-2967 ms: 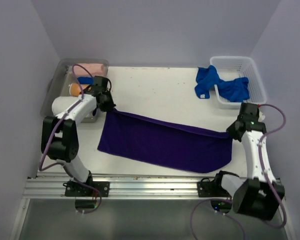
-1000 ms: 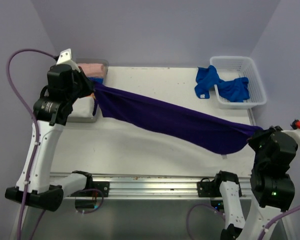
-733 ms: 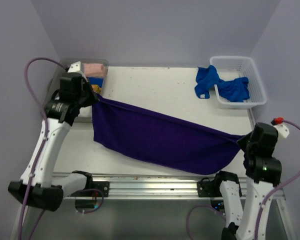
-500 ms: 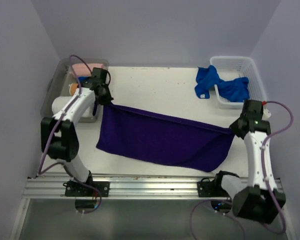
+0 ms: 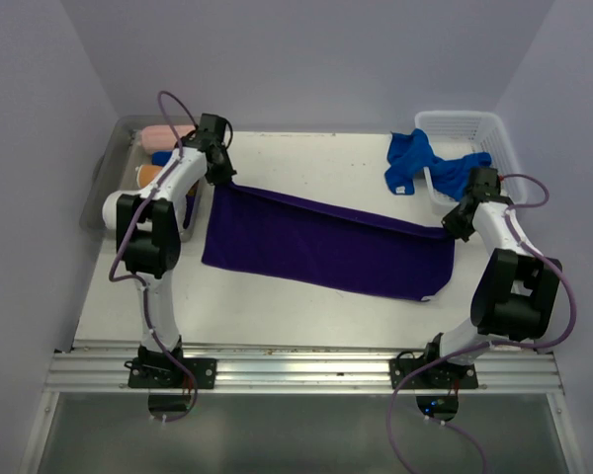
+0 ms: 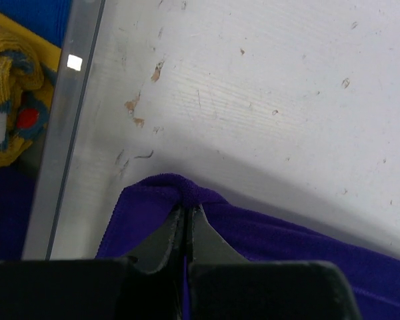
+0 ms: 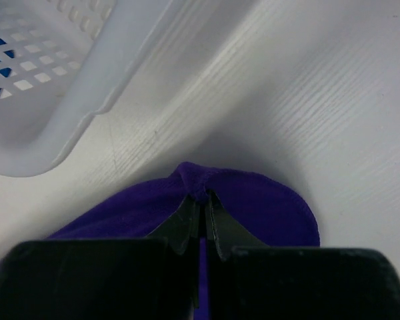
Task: Roll the towels
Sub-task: Flatten the towel
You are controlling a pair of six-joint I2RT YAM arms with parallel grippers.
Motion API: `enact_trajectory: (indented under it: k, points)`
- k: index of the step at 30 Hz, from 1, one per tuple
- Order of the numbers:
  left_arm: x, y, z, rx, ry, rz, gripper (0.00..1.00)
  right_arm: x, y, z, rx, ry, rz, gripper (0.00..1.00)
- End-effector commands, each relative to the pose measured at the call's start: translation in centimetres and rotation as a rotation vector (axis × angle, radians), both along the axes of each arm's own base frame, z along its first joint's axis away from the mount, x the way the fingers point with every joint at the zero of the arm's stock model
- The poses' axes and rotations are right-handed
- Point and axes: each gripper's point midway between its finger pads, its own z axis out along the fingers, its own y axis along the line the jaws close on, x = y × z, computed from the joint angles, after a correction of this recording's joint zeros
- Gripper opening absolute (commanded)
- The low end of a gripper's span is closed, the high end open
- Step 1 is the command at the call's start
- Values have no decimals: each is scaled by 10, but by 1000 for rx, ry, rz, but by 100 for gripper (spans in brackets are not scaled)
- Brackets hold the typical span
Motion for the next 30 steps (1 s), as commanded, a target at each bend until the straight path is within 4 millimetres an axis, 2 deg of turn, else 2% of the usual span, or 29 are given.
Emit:
enact_trajectory:
  k: [1, 5, 10, 12, 19, 24, 30]
  points:
    - [19, 7, 7, -8, -39, 29, 0, 21, -6, 25, -34, -94, 30, 0]
    - [22, 11, 7, -12, -46, 24, 0, 13, -6, 28, -51, -95, 41, 0]
    - [20, 8, 4, -33, -47, 11, 0, 3, 3, 19, -17, -89, 80, 0]
    - [18, 6, 13, -43, -57, -2, 0, 2, 6, 26, -17, -114, 92, 0]
    - [7, 13, 49, -23, -118, -7, 0, -10, 9, 28, -20, -98, 125, 0]
    - [4, 14, 55, -21, -129, -6, 0, -16, 7, 42, -44, -114, 129, 0]
    - [-5, 17, 71, -15, -157, -6, 0, -34, 5, 57, -76, -134, 128, 0]
